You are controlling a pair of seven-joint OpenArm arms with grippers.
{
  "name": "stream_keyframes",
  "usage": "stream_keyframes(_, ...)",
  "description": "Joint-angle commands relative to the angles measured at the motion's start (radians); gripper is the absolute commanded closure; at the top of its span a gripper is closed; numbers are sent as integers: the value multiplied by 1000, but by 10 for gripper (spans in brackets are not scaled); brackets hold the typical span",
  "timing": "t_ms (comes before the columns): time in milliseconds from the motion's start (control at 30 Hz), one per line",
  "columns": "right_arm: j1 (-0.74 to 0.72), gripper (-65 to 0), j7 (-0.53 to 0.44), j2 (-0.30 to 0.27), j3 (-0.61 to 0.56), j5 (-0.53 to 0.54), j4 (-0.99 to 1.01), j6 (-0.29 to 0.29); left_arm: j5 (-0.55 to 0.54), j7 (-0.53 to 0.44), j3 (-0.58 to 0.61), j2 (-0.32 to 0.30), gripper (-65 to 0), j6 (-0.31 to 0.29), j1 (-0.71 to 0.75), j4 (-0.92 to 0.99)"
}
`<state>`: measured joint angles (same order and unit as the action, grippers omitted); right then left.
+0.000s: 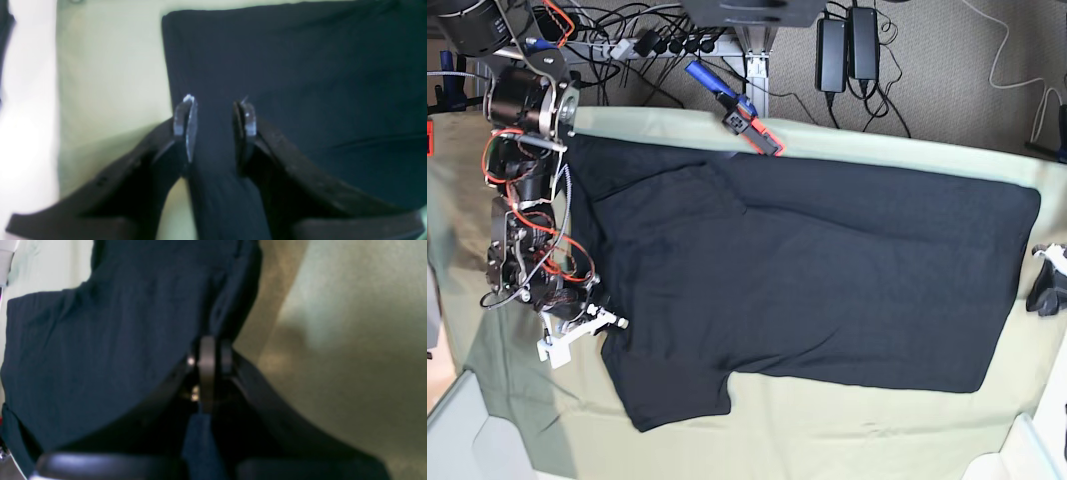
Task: Fold the T-shirt properly
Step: 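Grasp the shirt's opposite long edge with both grippers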
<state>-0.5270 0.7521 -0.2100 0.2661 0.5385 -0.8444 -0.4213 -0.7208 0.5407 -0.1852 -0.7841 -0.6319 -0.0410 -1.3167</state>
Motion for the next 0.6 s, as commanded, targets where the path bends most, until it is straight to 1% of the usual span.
stream_keyframes(0,-31,0,-14,-9,1,15,-19,-51,10,-40,8,-22,-222,41,-54,16)
stream_keyframes(33,-30,0,-11,-9,1,15,-19,-51,23,-45,28,-16,-222,54,-97,51)
stream_keyframes(167,-29,0,8,-9,1,15,-19,-51,30,-60,125,19,-222,57,-284,277)
stream_keyframes(300,-29,0,14,-9,1,15,-19,-51,36,-131,212,75,-230,56,-465,544)
stream_keyframes(367,-29,0,28,-9,1,17,-19,-51,68,-164,236,108,-239,60,-540,683)
stream_keyframes(467,-29,0,54,-9,1,23,-19,-51,83,-186,239,148,-240,71,-612,862)
stream_keyframes(567,-29,0,58,-9,1,22,-19,-52,107,-234,239,173,-240,71,-641,960)
